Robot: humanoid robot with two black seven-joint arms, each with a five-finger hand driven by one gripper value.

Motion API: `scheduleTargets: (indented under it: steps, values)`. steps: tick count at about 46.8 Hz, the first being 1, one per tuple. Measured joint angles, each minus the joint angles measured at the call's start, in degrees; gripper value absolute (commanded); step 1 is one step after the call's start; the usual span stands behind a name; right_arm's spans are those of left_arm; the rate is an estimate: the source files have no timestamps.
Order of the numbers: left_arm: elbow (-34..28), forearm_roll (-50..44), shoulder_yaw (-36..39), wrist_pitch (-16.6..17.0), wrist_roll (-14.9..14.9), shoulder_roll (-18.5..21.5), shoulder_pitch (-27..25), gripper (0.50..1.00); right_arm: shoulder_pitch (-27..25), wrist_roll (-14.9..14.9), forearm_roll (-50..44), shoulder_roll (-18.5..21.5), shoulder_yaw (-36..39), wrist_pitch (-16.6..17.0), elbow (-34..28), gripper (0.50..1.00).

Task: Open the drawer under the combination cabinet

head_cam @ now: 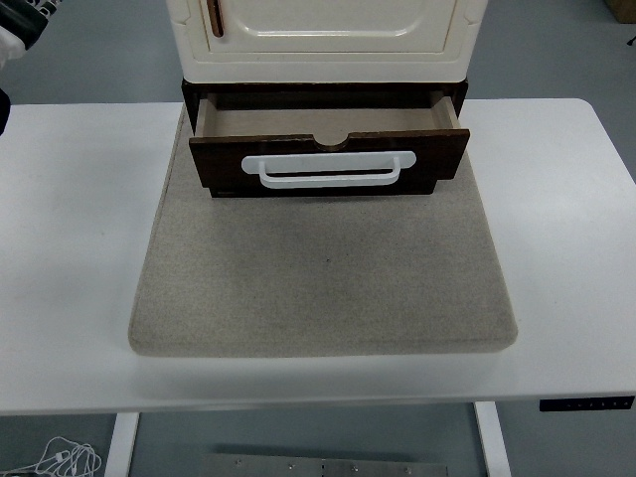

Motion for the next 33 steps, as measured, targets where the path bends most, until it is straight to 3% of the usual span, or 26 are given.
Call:
scheduleTargets:
  steps: [19,33]
  values:
    - [0.0,-4.2,-0.1,0.1,-0.9,-4.7,2.2,1.0,0.0,0.0,0.1,0.0,0.0,0.1,0.0,0.926]
    - [0.0,-4.7,0.0,-1.4,-3.4,-8.1,2.6,1.0,0.0,-0.1,0.1,0.0,0.0,0.0,0.0,0.926]
